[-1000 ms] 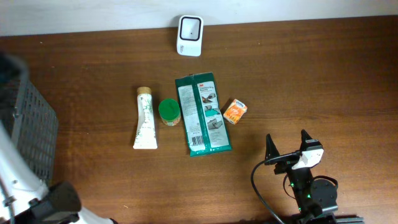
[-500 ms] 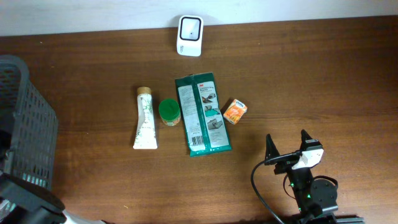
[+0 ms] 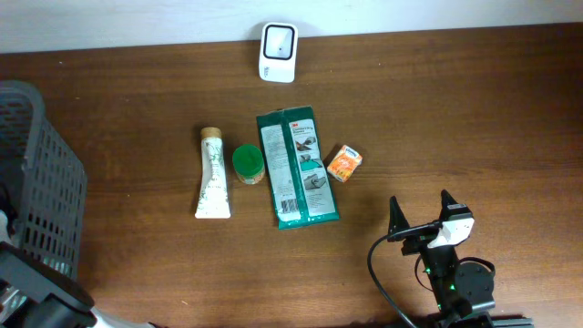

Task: Scan the item barcode
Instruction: 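Place the orange box right of the green package, left gripper, then take the light green wrapped packet from the basket and place it left of the tube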

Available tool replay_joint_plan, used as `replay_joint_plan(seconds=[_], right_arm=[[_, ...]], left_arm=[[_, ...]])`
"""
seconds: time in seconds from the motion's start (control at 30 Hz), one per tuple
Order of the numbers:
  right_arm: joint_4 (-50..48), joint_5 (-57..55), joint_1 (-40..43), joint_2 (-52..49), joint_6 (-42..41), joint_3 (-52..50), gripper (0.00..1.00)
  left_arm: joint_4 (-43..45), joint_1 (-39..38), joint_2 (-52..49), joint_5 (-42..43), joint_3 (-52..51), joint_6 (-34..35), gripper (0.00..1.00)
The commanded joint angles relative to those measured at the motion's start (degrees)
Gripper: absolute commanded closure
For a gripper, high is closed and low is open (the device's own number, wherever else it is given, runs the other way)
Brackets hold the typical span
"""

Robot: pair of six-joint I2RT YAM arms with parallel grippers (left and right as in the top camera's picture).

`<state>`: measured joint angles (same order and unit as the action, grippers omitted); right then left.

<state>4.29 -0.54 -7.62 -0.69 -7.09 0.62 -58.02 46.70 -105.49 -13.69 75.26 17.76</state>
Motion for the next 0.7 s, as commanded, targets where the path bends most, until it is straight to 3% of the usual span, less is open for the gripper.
replay_joint_plan(seconds=[0.0,0.13,0.17,0.27,0.3,0.5,0.67], right_arm=[[0.4,-0.1,-0.2,0.3,0.2,-0.3,0.02],[0.4,-0.1,-0.2,0.3,0.2,-0.3,0.02],[0.4,-0.1,-0.2,0.3,0.2,-0.3,0.01],[0.4,-0.1,-0.2,0.3,0.2,-0.3,0.02],[0.4,-0.1,-0.2,0.3,0.2,-0.3,0.02],[0.4,-0.1,-0.2,0.3,0.2,-0.3,0.02],[0.4,-0.1,-0.2,0.3,0.2,-0.3,0.02]], left_arm=[[1.0,-0.1,0.0,-1.6,-2.4,-0.7,0.37],[4.1,-0.1,-0.4,-1.6,-5.1,-0.7,0.42],[4.2,-0.1,-0.6,-1.6,-5.1,-0.7,0.49],[4.2,-0.1,-0.6,-1.6,-5.0,-0.7,0.91],[4.2,-0.1,-0.6,-1.6,-4.9,-0.7,0.99],[-1.9,-0.2,1.0,-1.6,3.3,-0.7,1.00],[-7.8,-0.3,7.4,3.7,22.8,-0.7,1.00]])
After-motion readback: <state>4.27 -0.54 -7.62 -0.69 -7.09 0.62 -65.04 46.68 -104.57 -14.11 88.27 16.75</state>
